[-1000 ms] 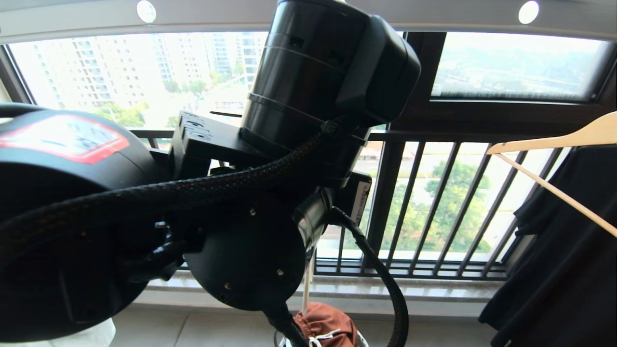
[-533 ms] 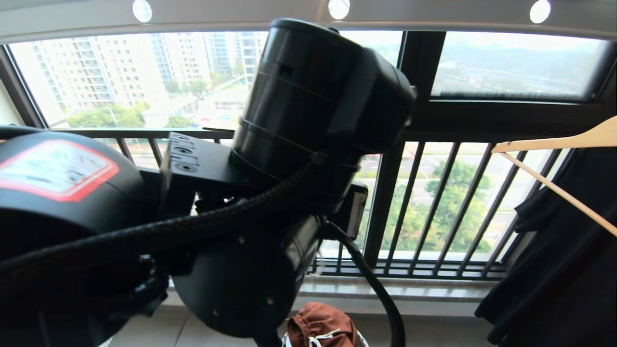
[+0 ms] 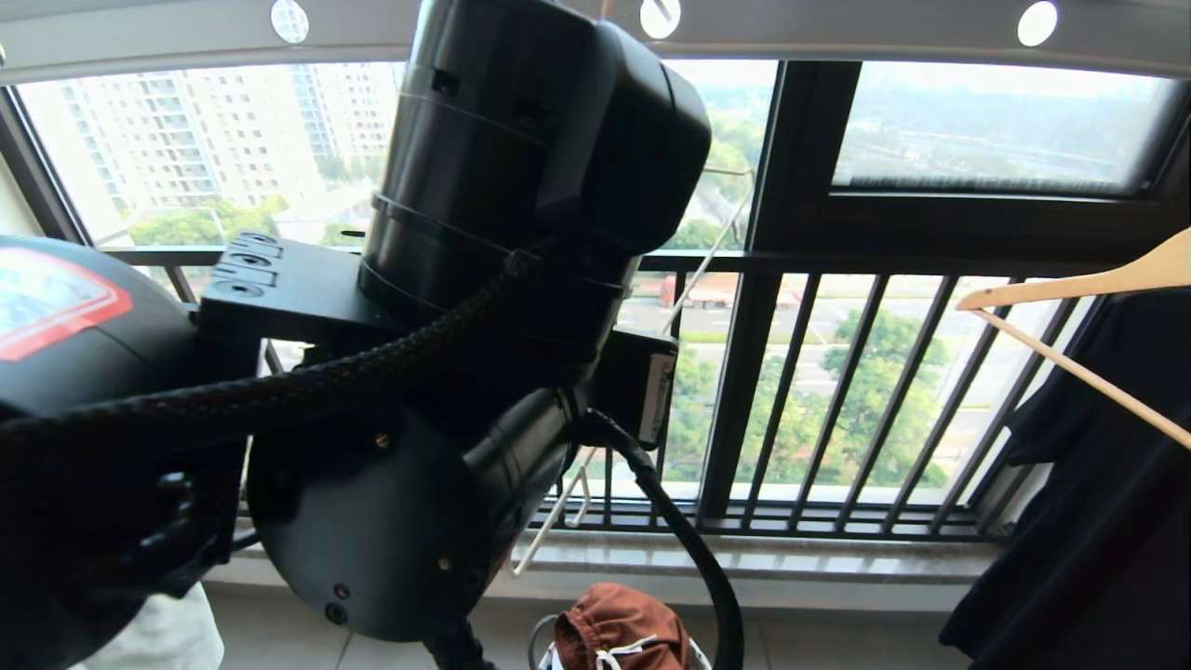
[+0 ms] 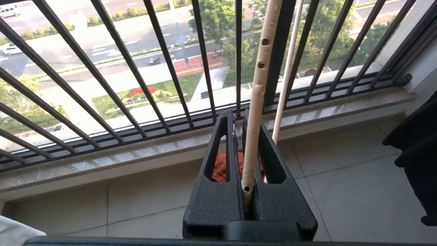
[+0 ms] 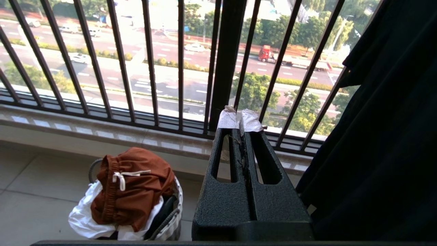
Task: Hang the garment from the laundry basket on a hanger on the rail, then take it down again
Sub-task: Pick up the clothes rack on the clothesline
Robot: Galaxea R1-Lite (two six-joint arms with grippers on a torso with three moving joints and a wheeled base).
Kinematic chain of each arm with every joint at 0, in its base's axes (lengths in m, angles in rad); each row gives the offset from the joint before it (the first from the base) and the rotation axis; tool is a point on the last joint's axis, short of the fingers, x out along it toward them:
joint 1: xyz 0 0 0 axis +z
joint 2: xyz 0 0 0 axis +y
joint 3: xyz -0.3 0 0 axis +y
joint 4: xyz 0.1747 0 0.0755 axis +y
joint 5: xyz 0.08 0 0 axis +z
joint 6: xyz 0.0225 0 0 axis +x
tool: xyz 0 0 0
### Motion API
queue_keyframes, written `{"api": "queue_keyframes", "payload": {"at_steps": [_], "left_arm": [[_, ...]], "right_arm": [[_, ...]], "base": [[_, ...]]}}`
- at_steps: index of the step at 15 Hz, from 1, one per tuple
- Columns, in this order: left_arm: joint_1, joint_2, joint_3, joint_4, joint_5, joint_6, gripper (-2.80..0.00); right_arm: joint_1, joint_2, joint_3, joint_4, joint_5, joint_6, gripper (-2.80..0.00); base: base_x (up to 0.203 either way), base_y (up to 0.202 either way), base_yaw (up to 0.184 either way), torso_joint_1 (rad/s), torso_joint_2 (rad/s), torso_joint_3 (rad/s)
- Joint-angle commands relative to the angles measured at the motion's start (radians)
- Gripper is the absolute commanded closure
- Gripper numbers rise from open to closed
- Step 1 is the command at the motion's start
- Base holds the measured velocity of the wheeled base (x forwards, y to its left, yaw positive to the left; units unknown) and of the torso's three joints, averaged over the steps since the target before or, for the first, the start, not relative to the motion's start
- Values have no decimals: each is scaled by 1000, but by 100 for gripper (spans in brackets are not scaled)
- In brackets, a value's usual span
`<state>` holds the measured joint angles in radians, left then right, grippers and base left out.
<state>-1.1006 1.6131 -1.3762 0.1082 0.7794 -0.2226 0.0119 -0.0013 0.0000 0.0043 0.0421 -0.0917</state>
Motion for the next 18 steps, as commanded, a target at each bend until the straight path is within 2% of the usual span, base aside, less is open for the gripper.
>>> {"api": "queue_keyframes", "payload": {"at_steps": [1, 6, 13, 15, 18], "left_arm": [[-1, -27, 17, 1, 5, -1, 0], [-1, -108, 30, 4, 3, 8, 0], [-2, -278, 132, 2, -13, 36, 0], [-2, -324, 160, 2, -48, 34, 0], [-2, -401, 241, 7, -157, 32, 0]], "right_arm": [[0, 1, 0, 0, 1, 0, 0], [0, 1, 0, 0, 1, 0, 0], [0, 1, 0, 0, 1, -2, 0], [0, 1, 0, 0, 1, 0, 0], [0, 1, 0, 0, 1, -2, 0]], "base": [[0, 0, 0, 0, 0, 0], [0, 0, 0, 0, 0, 0], [0, 0, 0, 0, 0, 0], [0, 0, 0, 0, 0, 0], [0, 0, 0, 0, 0, 0]]}}
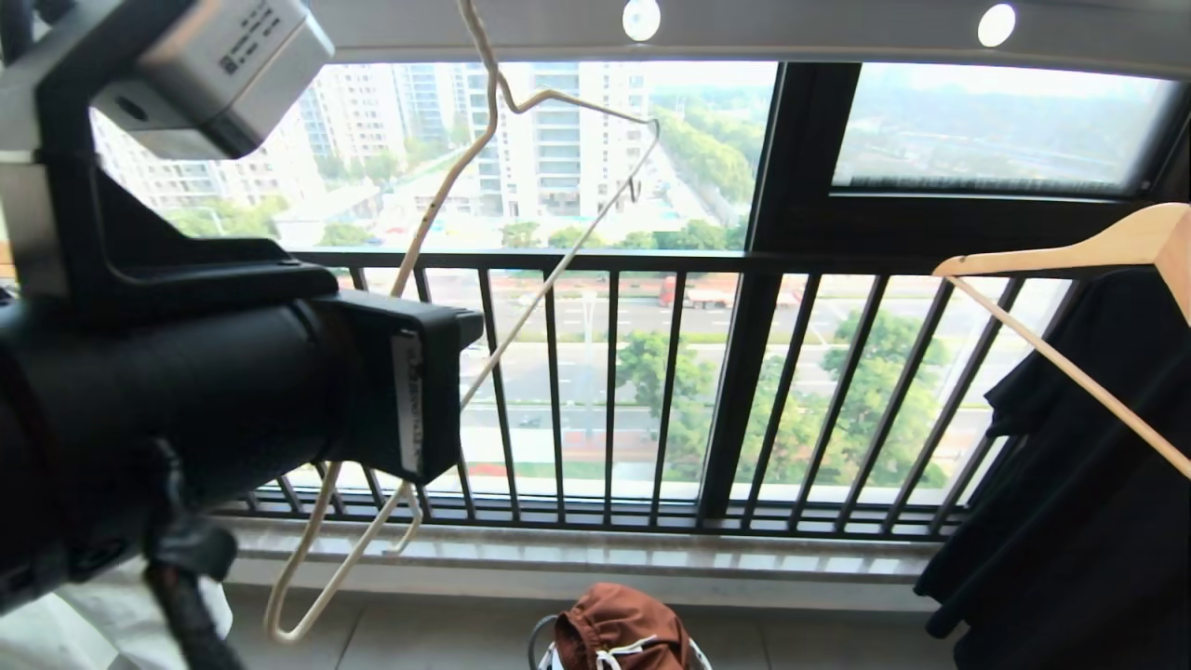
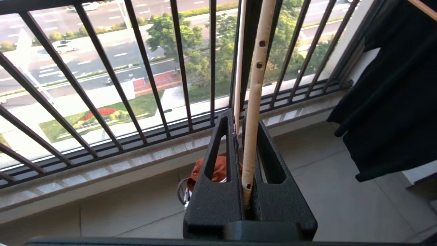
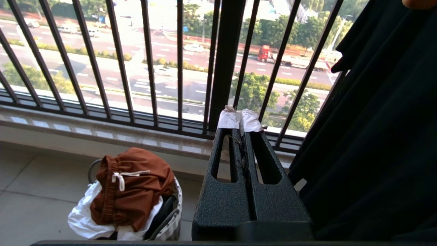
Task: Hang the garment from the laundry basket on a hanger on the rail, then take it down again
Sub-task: Pick up the clothes rack on the clothesline
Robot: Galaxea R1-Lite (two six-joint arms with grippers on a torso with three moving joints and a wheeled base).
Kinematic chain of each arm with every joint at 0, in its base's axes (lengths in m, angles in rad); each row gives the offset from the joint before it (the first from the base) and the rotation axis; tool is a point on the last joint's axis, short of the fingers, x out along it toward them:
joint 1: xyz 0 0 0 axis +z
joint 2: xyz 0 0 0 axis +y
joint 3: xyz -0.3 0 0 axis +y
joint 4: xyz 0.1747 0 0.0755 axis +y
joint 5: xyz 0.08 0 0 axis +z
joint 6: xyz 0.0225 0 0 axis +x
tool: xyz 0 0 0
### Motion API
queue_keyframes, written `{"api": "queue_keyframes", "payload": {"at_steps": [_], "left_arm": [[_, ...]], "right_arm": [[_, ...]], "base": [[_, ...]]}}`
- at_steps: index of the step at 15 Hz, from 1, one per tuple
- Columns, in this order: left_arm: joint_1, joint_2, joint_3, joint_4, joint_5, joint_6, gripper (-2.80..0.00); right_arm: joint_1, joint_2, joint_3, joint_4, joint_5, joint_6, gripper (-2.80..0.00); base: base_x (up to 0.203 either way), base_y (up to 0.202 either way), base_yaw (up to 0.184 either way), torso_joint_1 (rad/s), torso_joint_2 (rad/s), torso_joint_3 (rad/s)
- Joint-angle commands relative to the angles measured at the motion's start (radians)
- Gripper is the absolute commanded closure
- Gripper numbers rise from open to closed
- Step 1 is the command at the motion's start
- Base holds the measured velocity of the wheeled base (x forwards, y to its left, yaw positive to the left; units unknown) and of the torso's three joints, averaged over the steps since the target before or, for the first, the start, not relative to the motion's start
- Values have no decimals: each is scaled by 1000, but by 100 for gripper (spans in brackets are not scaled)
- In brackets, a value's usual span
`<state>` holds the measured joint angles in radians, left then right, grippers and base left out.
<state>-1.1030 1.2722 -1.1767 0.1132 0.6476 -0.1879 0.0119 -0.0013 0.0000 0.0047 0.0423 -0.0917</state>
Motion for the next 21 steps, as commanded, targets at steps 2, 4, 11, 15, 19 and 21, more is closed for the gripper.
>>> {"api": "queue_keyframes", "payload": {"at_steps": [2, 4, 11, 15, 19, 21], "left_arm": [[0, -89, 105, 6, -56, 1, 0], [0, -109, 167, 9, -117, 2, 0], [93, -102, 255, 10, -325, 12, 0], [243, -13, 286, 0, -474, 87, 0], [296, 71, 297, -32, -563, 122, 0], [320, 99, 325, -85, -644, 126, 0]], "right_arm": [[0, 1, 0, 0, 1, 0, 0], [0, 1, 0, 0, 1, 0, 0], [0, 1, 0, 0, 1, 0, 0], [0, 1, 0, 0, 1, 0, 0], [0, 1, 0, 0, 1, 0, 0], [0, 1, 0, 0, 1, -2, 0]], "base": [[0, 0, 0, 0, 0, 0], [0, 0, 0, 0, 0, 0], [0, 0, 0, 0, 0, 0], [0, 0, 0, 0, 0, 0], [0, 0, 0, 0, 0, 0], [0, 0, 0, 0, 0, 0]]}}
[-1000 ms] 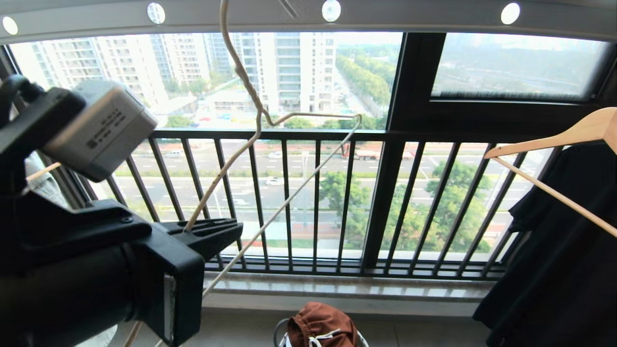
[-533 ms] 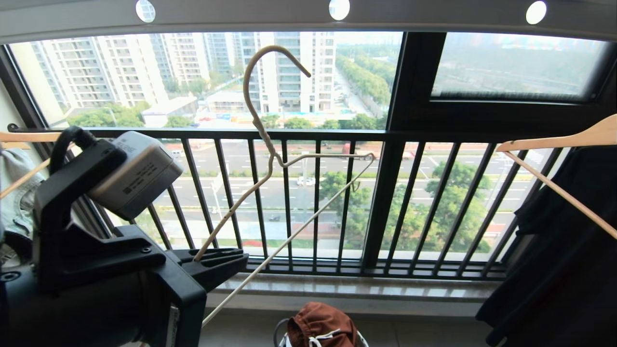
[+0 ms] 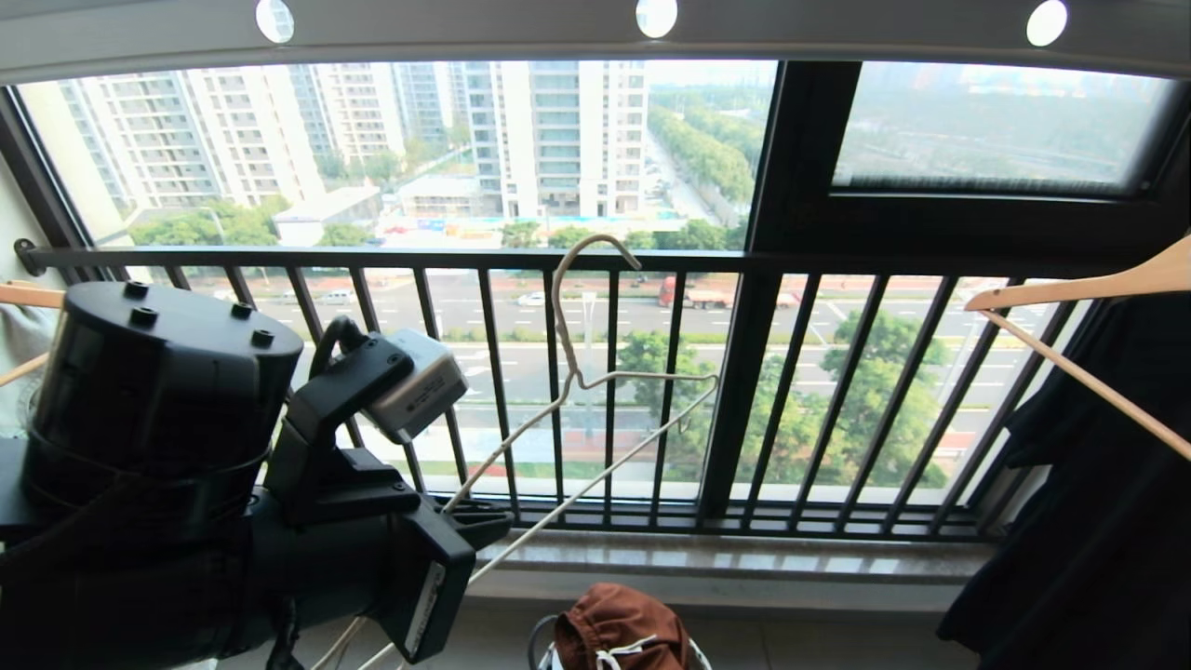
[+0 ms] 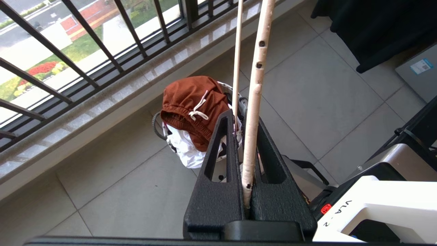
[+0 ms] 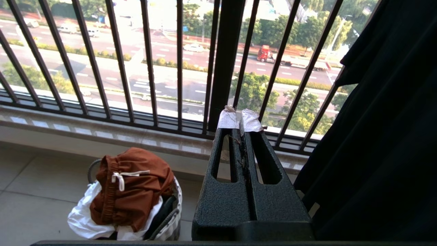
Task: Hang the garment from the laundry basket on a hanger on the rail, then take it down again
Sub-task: Pick up the clothes rack on the clothesline, then pick up clothes from the basket
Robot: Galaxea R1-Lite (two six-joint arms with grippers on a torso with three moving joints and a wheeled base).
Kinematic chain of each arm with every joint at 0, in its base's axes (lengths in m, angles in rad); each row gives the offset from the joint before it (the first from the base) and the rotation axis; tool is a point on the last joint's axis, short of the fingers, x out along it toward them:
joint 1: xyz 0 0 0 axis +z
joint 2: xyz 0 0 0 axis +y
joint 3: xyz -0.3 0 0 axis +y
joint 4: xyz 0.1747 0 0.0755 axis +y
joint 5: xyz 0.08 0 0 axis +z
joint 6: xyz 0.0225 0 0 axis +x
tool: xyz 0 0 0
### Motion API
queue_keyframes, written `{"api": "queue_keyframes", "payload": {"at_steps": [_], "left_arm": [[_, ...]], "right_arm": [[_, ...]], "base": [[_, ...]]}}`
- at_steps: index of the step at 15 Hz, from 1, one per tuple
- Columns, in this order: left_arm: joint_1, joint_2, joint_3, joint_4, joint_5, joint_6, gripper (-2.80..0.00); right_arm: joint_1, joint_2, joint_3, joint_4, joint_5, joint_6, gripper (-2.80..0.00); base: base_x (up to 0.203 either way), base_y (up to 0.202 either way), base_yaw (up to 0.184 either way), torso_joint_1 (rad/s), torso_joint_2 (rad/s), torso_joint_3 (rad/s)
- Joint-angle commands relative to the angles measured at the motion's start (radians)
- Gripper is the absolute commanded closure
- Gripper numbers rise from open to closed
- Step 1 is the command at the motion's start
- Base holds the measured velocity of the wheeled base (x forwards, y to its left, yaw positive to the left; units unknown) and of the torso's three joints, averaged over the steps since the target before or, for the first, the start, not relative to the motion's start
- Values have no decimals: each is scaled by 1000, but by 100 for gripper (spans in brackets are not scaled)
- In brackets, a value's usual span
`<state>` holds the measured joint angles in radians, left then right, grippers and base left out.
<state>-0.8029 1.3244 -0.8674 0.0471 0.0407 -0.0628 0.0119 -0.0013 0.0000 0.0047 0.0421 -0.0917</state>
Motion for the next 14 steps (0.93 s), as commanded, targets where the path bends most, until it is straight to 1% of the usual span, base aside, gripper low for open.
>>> {"api": "queue_keyframes", "payload": {"at_steps": [1, 3, 4, 5, 8, 10, 11, 14], "left_arm": [[35, 68, 22, -34, -61, 8, 0], [82, 125, 26, -75, -100, 24, 0], [110, 145, 30, -115, -141, 28, 0], [133, 149, 36, -144, -196, 29, 0], [202, 168, 45, -169, -333, 40, 0], [240, 204, 44, -200, -364, 93, 0], [249, 220, 46, -215, -373, 105, 0], [266, 240, 48, -220, -401, 107, 0]], "right_arm": [[0, 1, 0, 0, 1, -1, 0], [0, 1, 0, 0, 1, -1, 0], [0, 1, 0, 0, 1, 0, 0], [0, 1, 0, 0, 1, -2, 0], [0, 1, 0, 0, 1, -1, 0], [0, 1, 0, 0, 1, 0, 0], [0, 1, 0, 0, 1, 0, 0], [0, 1, 0, 0, 1, -2, 0]], "base": [[0, 0, 0, 0, 0, 0], [0, 0, 0, 0, 0, 0], [0, 0, 0, 0, 0, 0], [0, 0, 0, 0, 0, 0], [0, 0, 0, 0, 0, 0], [0, 0, 0, 0, 0, 0], [0, 0, 0, 0, 0, 0], [0, 0, 0, 0, 0, 0]]}}
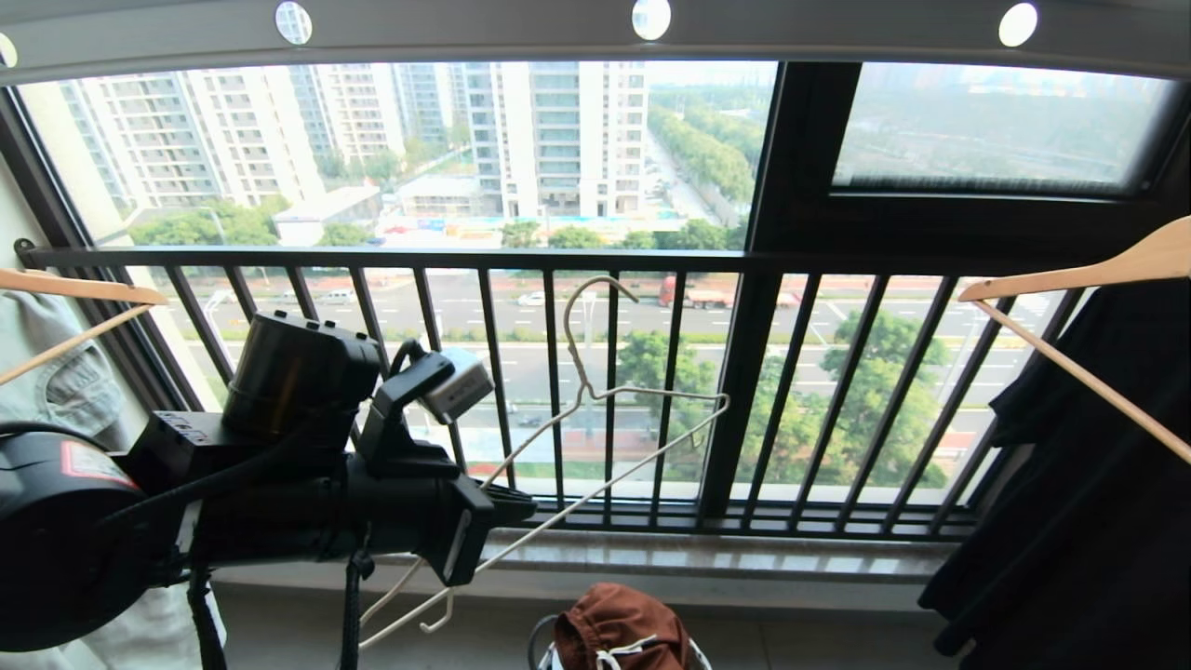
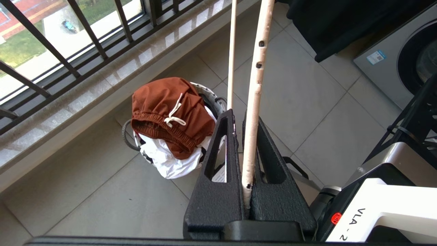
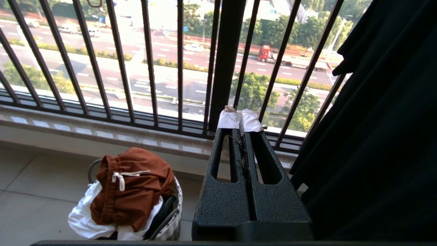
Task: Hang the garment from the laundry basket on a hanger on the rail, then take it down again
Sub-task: Pick up clothes from the basket
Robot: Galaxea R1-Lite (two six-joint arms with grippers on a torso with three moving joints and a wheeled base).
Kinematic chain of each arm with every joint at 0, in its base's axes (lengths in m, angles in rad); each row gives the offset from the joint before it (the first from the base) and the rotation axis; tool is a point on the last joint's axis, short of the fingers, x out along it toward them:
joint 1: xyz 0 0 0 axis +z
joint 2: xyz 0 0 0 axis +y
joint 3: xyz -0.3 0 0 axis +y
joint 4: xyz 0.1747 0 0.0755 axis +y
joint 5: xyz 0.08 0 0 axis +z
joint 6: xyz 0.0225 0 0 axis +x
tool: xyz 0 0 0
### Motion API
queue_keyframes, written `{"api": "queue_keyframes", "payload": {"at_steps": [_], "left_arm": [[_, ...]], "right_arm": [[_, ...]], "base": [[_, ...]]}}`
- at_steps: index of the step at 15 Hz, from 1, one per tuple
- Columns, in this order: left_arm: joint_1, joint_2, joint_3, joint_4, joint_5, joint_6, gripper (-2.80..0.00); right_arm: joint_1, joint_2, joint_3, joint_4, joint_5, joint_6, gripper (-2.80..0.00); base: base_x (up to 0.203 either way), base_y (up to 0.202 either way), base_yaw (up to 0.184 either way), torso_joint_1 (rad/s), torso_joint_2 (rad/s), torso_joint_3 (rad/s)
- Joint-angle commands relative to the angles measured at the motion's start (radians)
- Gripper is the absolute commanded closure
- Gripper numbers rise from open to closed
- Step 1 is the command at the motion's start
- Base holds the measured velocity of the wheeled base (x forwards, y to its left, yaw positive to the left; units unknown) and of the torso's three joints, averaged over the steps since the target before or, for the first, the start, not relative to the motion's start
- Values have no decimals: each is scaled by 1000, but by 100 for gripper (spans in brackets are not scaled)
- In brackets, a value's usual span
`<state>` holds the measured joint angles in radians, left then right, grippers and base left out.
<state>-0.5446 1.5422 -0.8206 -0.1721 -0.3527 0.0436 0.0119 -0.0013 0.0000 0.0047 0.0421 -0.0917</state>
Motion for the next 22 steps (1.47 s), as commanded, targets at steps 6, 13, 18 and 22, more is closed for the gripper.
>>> {"api": "queue_keyframes", "payload": {"at_steps": [6, 13, 18, 22], "left_arm": [[6, 33, 12, -3, -22, 1, 0], [6, 31, 14, -3, -22, 1, 0], [6, 27, 14, -4, -22, 2, 0], [6, 26, 14, -4, -22, 2, 0]], "right_arm": [[0, 1, 0, 0, 1, 0, 0], [0, 1, 0, 0, 1, -2, 0], [0, 1, 0, 0, 1, 0, 0], [0, 1, 0, 0, 1, -2, 0]], "base": [[0, 0, 0, 0, 0, 0], [0, 0, 0, 0, 0, 0], [0, 0, 0, 0, 0, 0], [0, 0, 0, 0, 0, 0]]}}
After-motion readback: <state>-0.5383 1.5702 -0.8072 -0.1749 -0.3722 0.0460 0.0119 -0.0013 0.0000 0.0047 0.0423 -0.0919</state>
